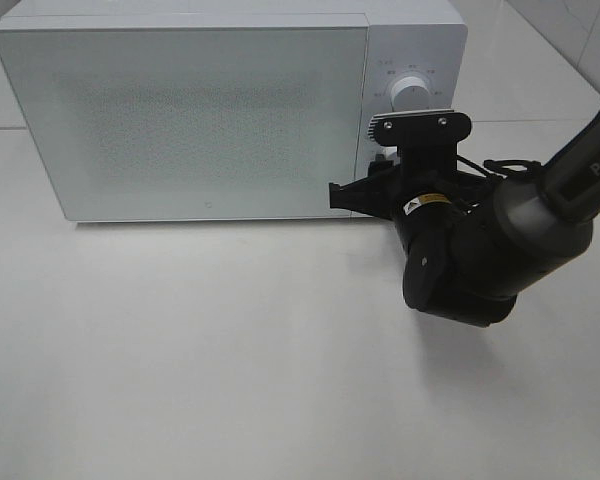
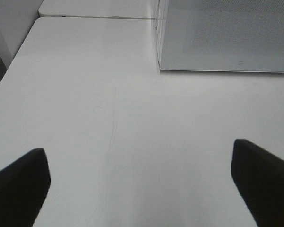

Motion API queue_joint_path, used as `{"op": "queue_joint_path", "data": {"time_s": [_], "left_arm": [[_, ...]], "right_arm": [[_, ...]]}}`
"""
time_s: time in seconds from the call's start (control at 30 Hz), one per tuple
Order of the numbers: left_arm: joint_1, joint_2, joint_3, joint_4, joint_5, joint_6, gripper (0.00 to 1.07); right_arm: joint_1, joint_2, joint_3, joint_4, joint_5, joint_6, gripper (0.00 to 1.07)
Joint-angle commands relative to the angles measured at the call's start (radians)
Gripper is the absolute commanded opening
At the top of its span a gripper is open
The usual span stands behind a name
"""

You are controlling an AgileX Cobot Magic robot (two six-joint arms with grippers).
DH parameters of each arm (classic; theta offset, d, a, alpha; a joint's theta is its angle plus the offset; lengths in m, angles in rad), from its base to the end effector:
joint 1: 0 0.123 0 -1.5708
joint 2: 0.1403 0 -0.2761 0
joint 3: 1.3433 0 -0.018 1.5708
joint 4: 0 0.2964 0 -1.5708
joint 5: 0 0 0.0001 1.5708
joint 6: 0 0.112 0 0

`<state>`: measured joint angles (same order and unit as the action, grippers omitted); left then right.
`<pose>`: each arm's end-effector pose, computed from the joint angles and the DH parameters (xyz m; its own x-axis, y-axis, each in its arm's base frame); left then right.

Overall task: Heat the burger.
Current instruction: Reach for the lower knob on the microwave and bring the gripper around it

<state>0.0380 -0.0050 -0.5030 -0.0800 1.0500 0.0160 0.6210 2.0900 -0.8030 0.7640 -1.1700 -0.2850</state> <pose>0.0624 -0.0054 0.2923 -0.4382 -0.0405 -0.8980 0.0139 0.9986 -0.0518 0.3495 0.1623 0.0577 -0.1244 -0.0201 -0.9920 0.0722 0.9970 -0.0293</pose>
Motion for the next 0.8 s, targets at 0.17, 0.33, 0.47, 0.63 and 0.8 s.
{"op": "queue_joint_path", "data": {"time_s": [0.17,0.33,0.47,0.63,0.8], "left_arm": [[0.003,-0.020,0.003,0.004,-0.012,0.001,0.96],[0.003,-0.020,0.003,0.004,-0.012,0.001,0.96],[0.003,-0.020,0.003,0.004,-0.012,0.001,0.96],[0.003,-0.020,0.003,0.004,-0.012,0.001,0.96],[0.003,-0.020,0.003,0.004,-0.012,0.001,0.96]], "right_arm": [[-0.010,-0.004,-0.018,-0.034,-0.071,-0.015,0.06],[-0.010,-0.006,-0.018,-0.104,-0.081,0.137,0.05],[-0.012,-0.006,-0.018,-0.156,-0.080,0.313,0.02],[-0.012,-0.006,-0.018,-0.220,-0.081,0.585,0.01],[-0.012,-0.006,-0.018,-0.279,-0.103,0.904,0.01]]}}
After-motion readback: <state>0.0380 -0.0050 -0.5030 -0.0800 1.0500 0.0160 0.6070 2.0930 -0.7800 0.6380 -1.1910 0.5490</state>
